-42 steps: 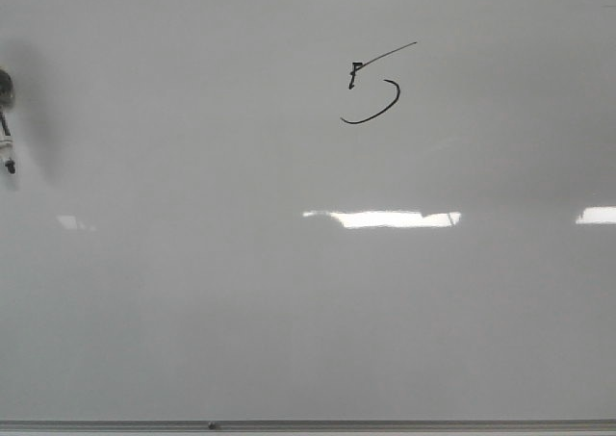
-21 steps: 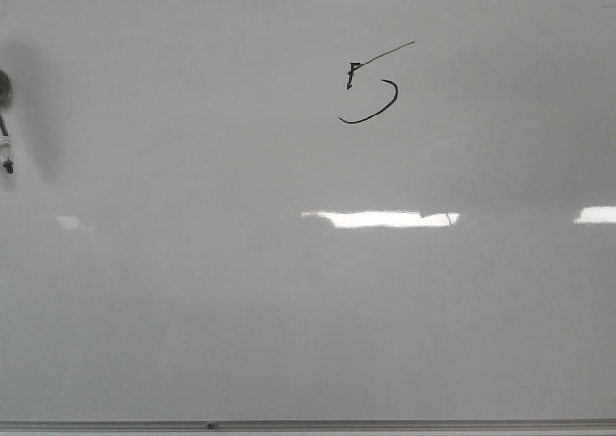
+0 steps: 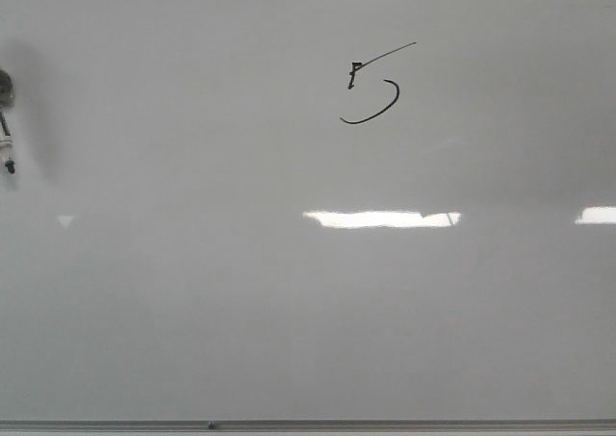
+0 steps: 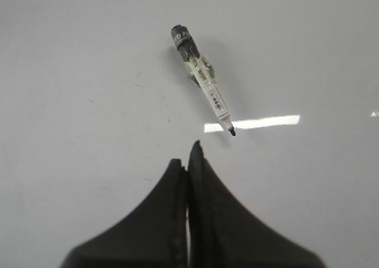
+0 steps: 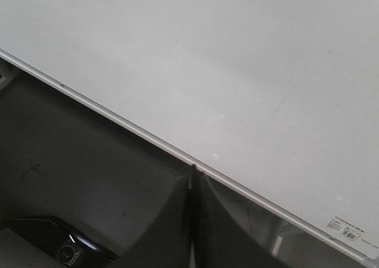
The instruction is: Write number 5 on whiteboard
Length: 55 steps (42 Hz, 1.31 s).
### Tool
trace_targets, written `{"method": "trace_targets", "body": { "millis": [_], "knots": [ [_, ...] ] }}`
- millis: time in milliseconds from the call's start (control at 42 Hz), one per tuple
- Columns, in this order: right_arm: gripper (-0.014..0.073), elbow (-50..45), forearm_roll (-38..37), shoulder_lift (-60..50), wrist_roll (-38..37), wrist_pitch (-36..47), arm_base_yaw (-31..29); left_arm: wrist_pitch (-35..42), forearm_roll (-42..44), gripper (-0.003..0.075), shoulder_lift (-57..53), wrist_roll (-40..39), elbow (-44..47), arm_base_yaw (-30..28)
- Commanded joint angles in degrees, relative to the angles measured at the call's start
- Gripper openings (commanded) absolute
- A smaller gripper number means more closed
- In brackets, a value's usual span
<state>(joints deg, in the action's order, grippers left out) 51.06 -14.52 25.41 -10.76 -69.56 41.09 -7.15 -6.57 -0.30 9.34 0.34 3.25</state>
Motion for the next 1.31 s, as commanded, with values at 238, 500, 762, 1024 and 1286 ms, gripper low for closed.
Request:
{"method": "trace_targets", "body": {
  "millis": [238,500,762,1024,1286],
  "knots": [
    [-0.0070,1.72,-0.78,0.61,-0.10,3.37,-0.29,6.03,6.57,-0.0020,-1.07,-8.88,0.40,0.63],
    [-0.0070,1.72,-0.78,0.61,-0.10,3.37,-0.29,6.02,6.57,-0.0020,-1.07,-8.42,0.40,0.63],
    [-0.0070,1.72,-0.78,0.61,-0.10,3.37,-0.29,6.13,6.57,-0.0020,-1.07,-8.42,0.40,0.63],
    [-0.0070,1.72,-0.78,0.61,-0.10,3.37,-0.29,6.03,6.57,-0.0020,-1.07,-8.42,0.40,0.63],
    [-0.0070,1.72,-0.78,0.61,-0.10,3.37,-0.29,6.03,6.57,-0.0020,-1.07,-8.42,0.40,0.63]
  ]
}}
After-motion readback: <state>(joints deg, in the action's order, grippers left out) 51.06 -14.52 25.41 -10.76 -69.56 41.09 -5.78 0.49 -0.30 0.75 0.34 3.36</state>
